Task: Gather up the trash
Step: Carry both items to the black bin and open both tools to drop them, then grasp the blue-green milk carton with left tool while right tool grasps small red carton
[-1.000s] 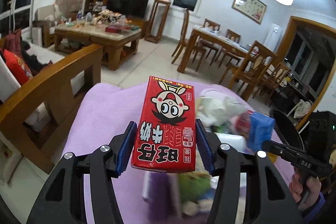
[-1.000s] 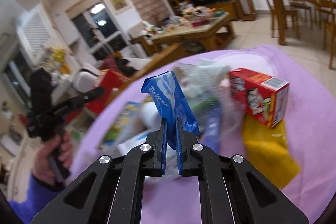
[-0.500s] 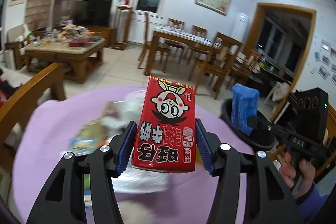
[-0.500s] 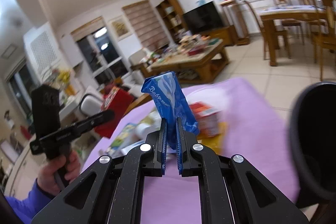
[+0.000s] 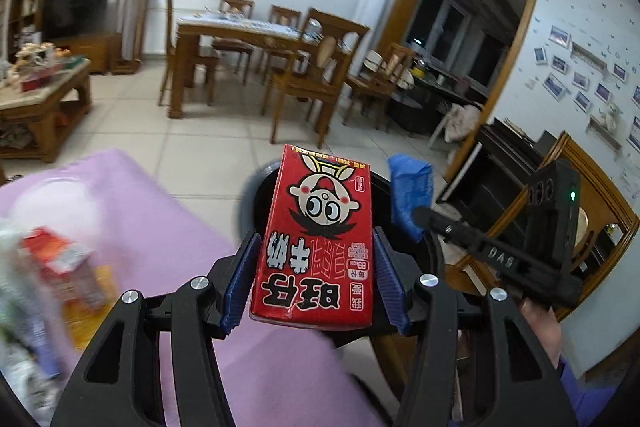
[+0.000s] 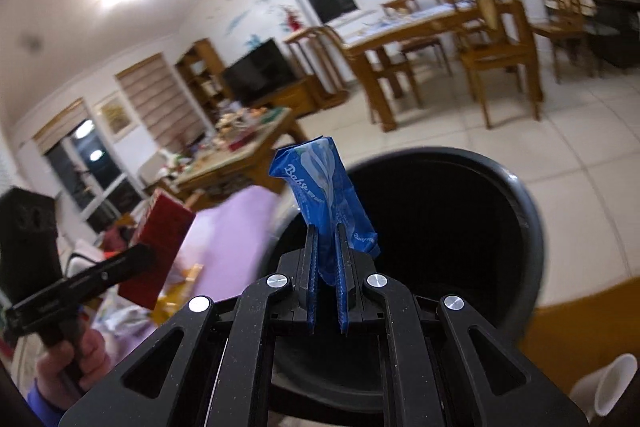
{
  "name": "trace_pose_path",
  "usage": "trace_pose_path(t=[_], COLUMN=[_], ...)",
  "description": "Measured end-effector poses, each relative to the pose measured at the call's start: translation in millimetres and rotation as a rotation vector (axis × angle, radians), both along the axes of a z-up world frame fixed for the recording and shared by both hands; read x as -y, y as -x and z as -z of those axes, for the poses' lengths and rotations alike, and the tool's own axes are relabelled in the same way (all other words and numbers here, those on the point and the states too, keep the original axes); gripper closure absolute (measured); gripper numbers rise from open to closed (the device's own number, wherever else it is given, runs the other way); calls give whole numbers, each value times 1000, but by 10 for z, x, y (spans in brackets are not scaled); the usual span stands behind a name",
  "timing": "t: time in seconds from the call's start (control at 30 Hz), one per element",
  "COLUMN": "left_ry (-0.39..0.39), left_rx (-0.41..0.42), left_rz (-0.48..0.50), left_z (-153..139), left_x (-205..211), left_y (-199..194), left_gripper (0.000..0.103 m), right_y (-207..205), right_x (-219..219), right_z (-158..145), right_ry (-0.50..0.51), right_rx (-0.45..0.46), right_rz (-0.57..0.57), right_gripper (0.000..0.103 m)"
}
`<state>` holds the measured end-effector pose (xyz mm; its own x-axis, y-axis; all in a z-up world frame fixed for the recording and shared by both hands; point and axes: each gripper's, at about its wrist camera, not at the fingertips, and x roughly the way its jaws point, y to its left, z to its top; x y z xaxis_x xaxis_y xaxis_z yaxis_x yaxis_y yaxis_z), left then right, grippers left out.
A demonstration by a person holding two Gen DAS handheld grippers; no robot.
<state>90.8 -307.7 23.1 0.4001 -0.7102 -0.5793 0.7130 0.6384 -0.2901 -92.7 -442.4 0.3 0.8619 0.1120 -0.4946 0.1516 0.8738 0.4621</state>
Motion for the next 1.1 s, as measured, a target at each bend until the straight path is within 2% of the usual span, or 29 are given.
trace_pose_path(t=[0.17, 0.33, 0.57, 0.7, 0.83, 0.9, 0.93, 0.97, 1.03, 1.1], left_ry=[-34, -79, -126, -127, -139, -140, -135, -132, -121, -113], left_rx=[-50, -82, -97, -98, -90, -91, -87, -82, -73, -64], left_rz=[32, 45, 37, 35, 34, 32, 26, 22, 21, 18], left_z=[238, 411, 423, 382, 367, 373, 347, 365, 319, 260], left_x=[464, 615, 608, 685, 720, 702, 673, 643, 585, 520], left_y=[-93, -97, -57, -20, -3, 7, 13, 15, 48, 81], left_gripper=[48, 48, 48, 47, 46, 38, 32, 30, 30, 30], right_y=[-33, -79, -259, -240, -221, -256, -246, -230, -210, -184], right_x=[174, 206, 149, -90, -154, -145, -156, -177, -185, -209], right_z=[269, 490, 512, 317, 297, 264, 264, 205, 187, 157], right_ry=[5, 12, -2, -6, 0, 4, 10, 15, 20, 31], right_rx=[-35, -51, -70, -74, -82, -87, -88, -87, -82, -75], right_rz=[14, 8, -4, -8, -5, -4, -2, 1, 8, 19], right_gripper=[94, 94, 94, 94, 94, 91, 86, 77, 64, 58])
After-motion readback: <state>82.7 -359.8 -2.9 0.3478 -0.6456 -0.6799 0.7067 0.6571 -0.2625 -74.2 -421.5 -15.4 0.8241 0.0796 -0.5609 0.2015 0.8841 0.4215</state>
